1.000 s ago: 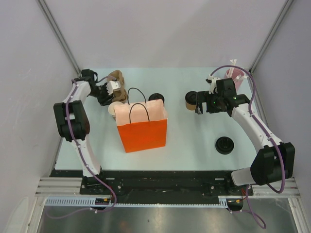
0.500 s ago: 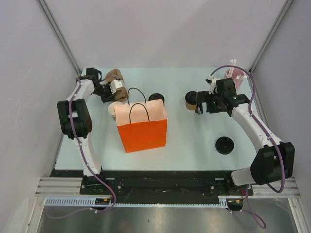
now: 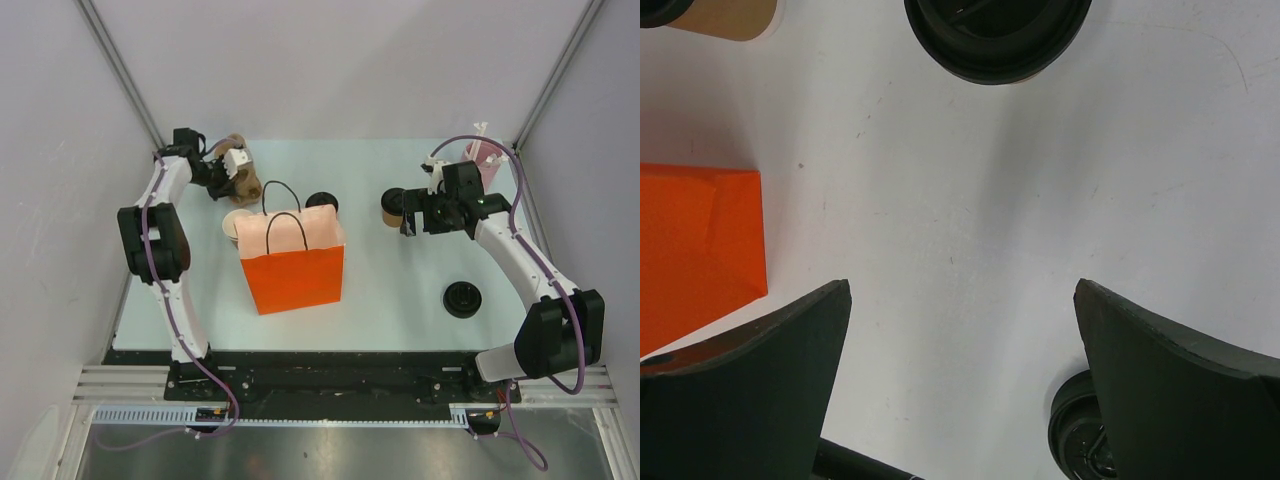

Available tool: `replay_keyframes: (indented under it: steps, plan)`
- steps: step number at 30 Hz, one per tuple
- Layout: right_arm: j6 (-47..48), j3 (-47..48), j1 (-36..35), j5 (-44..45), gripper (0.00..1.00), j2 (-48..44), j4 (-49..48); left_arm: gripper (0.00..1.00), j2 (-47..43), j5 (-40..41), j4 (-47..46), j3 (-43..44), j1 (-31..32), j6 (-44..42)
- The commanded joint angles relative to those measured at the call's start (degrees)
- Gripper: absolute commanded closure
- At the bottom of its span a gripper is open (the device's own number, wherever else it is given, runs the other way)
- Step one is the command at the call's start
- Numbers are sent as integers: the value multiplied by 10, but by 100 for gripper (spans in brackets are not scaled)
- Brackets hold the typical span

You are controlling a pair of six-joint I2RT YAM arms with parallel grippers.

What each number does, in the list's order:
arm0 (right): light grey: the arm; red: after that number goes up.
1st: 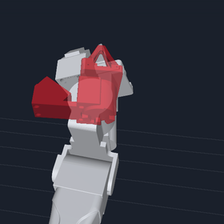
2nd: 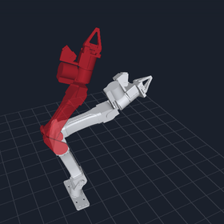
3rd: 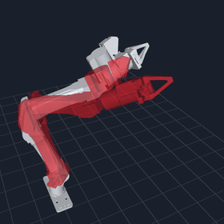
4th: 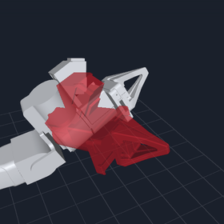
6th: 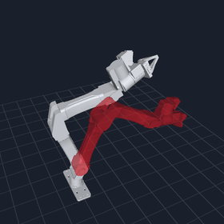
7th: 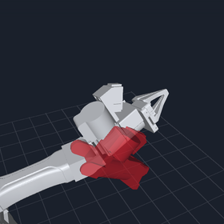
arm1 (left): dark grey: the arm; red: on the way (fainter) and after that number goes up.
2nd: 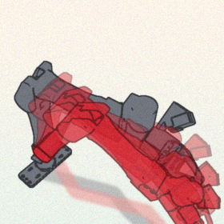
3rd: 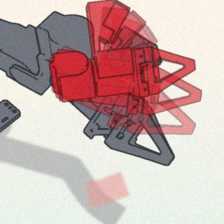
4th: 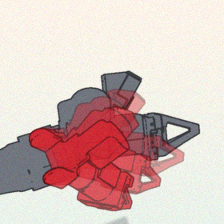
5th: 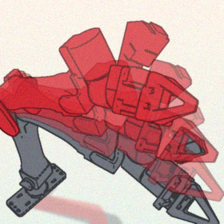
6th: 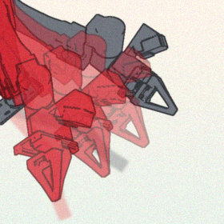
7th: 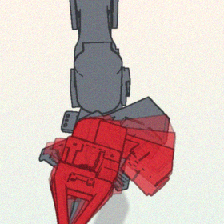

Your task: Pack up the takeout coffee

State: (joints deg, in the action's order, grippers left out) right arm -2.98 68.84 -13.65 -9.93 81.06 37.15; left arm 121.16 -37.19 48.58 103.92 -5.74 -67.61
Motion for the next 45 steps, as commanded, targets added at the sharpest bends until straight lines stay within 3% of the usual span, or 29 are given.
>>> replay_keyframes:
  steps: [1, 4, 10, 24, 39, 45]
  plan:
    - [0, 3, -3, -3, 0, 1, -3, 99, 3, -48, -3, 39, 2, 27]
    - [-1, 3, -4, -5, 0, 3, -5, 98, 1, -27, -3, 30, 8, 21]
    - [0, 3, -7, -4, 0, 6, -1, 86, 7, 12, -3, 17, 19, 11]
    - [-2, 3, -10, -3, 1, 7, -1, 63, 15, -5, -2, 38, 20, 20]
    - [-4, 3, -13, -3, 0, 7, -2, 81, 16, -17, -2, 57, 20, 34]
    - [-2, 3, -14, -5, 0, 9, -4, 100, 6, -21, -2, 54, 19, 34]
